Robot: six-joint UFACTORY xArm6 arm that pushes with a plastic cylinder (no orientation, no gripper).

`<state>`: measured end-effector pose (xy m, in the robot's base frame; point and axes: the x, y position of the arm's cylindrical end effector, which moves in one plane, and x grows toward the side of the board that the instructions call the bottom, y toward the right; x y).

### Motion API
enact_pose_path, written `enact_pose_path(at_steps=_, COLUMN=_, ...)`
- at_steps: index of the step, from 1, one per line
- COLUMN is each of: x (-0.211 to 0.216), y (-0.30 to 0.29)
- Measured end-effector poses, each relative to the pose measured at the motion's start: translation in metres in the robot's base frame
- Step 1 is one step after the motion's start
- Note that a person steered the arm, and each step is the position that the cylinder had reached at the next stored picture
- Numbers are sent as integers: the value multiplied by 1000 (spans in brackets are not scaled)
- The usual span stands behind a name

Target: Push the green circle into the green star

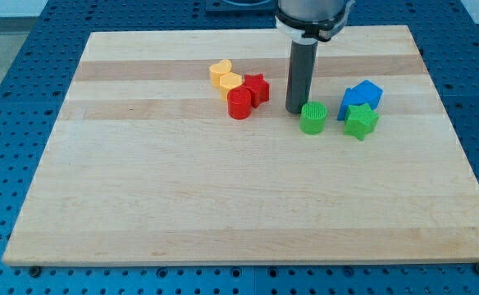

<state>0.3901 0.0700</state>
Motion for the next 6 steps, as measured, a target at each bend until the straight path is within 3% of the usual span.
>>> enact_pose_path(at_steps=2, x=0, y=-37)
enact_pose_path(at_steps=6, x=24, y=-24)
